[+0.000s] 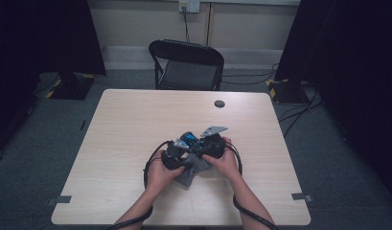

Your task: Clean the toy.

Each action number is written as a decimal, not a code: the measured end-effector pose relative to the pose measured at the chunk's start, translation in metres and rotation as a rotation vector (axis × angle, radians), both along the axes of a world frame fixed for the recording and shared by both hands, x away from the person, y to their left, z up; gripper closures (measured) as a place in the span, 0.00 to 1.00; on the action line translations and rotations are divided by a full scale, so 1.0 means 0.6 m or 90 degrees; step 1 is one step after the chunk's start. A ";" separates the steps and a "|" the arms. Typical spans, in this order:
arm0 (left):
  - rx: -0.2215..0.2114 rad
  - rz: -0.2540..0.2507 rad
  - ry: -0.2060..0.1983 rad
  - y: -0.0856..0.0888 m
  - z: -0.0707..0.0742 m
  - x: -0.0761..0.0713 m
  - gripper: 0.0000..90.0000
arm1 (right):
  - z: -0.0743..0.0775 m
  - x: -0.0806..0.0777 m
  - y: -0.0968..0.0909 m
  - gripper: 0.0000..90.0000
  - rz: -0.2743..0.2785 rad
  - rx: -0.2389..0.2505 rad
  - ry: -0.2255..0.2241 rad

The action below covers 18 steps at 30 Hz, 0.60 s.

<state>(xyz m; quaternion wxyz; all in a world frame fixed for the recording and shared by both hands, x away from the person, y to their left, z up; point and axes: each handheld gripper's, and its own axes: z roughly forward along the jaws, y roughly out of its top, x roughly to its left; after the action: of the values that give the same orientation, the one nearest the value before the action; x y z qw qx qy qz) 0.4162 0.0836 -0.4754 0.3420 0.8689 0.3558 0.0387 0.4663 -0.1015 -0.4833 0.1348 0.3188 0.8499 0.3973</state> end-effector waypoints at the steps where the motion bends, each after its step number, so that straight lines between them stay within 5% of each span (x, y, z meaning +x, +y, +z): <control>1: -0.001 0.002 0.000 0.001 0.000 0.001 0.81 | 0.000 0.000 0.000 0.46 0.000 0.000 0.000; 18: 0.008 0.020 0.005 0.022 0.003 0.013 0.81 | -0.001 -0.001 -0.001 0.46 0.001 0.002 -0.005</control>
<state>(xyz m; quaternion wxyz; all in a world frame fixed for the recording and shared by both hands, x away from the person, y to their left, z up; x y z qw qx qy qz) 0.4241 0.0965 -0.4733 0.3344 0.8656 0.3701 0.0428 0.4655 -0.1021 -0.4841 0.1375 0.3169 0.8489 0.4001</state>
